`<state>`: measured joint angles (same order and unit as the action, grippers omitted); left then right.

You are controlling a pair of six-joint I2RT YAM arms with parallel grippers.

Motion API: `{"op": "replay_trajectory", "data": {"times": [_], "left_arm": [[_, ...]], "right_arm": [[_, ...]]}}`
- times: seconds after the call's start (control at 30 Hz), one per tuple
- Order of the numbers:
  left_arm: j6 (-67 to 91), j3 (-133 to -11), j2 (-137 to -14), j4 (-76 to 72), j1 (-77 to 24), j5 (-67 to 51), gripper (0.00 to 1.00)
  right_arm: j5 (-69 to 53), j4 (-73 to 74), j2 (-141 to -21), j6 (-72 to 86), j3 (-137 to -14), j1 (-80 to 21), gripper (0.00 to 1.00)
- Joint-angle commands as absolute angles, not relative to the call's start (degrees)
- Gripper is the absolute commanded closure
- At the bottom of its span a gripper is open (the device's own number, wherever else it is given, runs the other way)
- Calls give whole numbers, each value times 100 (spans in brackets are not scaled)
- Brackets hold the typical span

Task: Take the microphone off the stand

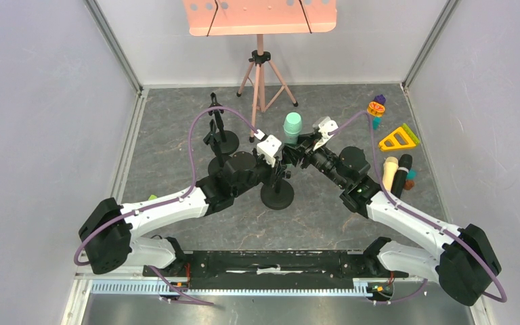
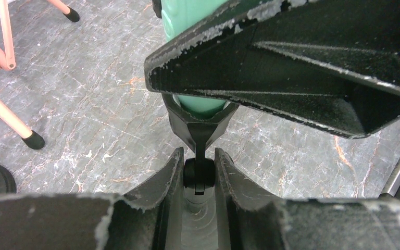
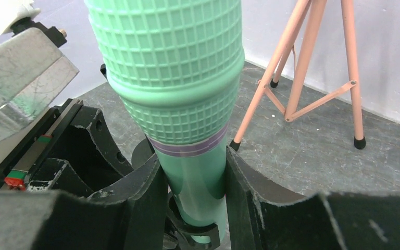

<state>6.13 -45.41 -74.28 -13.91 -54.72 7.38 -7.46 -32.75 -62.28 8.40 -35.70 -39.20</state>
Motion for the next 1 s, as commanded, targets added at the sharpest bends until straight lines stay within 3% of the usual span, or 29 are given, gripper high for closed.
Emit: {"op": "replay_trajectory", "data": {"times": [0.0, 0.97], "left_arm": [[712, -4566, -7526, -1160, -5449, 851, 98], [747, -4474, -7466, -1217, -5449, 939, 98]], "right_arm": [[-1040, -4697, -5965, 1605, -3899, -3975, 100], [-1214, -4533, -5738, 1491, -4315, -3981, 100]]}}
